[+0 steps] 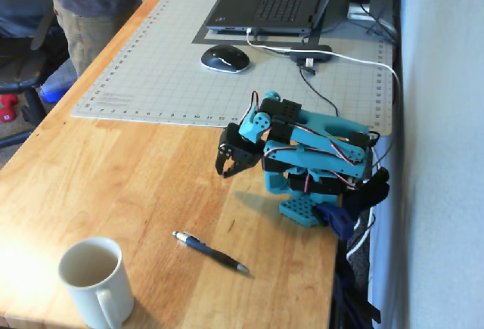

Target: Grasp a pen and put it in a mug.

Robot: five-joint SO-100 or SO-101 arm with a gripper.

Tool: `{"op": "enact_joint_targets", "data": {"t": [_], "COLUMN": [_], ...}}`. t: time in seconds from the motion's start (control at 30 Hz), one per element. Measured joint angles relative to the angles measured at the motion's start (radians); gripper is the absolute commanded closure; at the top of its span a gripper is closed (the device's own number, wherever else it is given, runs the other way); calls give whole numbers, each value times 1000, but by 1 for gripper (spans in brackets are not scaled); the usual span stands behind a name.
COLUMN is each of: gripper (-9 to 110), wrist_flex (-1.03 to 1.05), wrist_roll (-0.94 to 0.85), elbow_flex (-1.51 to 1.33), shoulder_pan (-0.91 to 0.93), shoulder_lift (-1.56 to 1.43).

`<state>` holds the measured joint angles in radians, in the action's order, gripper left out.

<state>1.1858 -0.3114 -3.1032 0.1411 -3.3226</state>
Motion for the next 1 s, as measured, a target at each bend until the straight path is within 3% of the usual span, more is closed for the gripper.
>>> {"op": "enact_joint_targets", "data": {"t": [0.73,0.83,1.0], "gripper": [101,100,100], "wrist_flex": [-2,0,0], "wrist_roll": [5,66,314], "elbow_flex": [3,84,267], "shoulder_pan": [0,0,-41], "shoulder_lift": [2,67,282]}}
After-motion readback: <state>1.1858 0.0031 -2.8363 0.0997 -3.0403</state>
